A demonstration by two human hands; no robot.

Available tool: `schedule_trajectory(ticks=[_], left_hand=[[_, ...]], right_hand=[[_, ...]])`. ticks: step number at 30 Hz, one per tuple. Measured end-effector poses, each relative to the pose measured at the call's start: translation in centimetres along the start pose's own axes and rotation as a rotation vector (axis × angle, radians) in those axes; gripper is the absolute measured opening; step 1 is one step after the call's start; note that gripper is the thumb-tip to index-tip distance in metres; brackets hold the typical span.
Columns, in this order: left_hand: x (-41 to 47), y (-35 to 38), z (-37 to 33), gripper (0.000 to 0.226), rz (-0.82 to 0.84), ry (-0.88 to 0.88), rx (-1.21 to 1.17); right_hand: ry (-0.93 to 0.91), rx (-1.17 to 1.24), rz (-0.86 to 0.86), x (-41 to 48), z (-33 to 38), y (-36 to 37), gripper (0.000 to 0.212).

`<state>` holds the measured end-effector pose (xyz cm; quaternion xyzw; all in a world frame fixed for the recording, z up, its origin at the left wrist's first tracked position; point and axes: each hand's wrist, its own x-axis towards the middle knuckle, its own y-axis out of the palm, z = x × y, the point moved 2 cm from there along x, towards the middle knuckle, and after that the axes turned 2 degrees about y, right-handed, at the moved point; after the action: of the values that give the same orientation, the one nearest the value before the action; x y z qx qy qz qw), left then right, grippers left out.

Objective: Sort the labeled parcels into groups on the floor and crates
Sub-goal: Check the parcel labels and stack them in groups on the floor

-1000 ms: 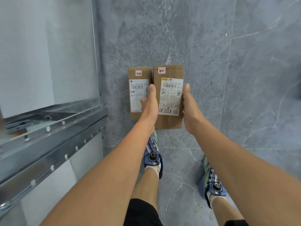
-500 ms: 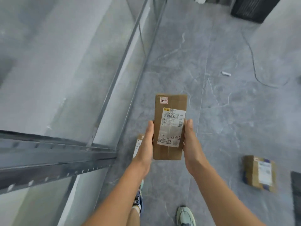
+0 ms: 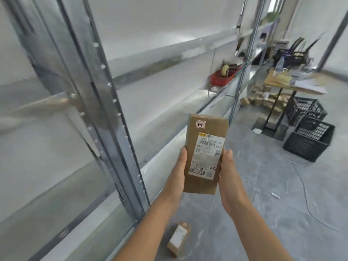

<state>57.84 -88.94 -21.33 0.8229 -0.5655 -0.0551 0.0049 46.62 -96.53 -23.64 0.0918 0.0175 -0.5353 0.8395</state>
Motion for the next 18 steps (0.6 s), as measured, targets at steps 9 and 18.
schedule_trajectory(ticks=[9, 18], left_hand=[[-17.1, -6.0, -11.1, 0.047, -0.109, 0.128, 0.073], [-32.0, -11.4, -14.7, 0.036, -0.379, 0.225, 0.117]], right_hand=[[-0.136, 0.009, 0.168, -13.6, 9.2, 9.8, 0.057], [-0.131, 0.017, 0.423, -24.5, 10.7, 19.0, 0.050]])
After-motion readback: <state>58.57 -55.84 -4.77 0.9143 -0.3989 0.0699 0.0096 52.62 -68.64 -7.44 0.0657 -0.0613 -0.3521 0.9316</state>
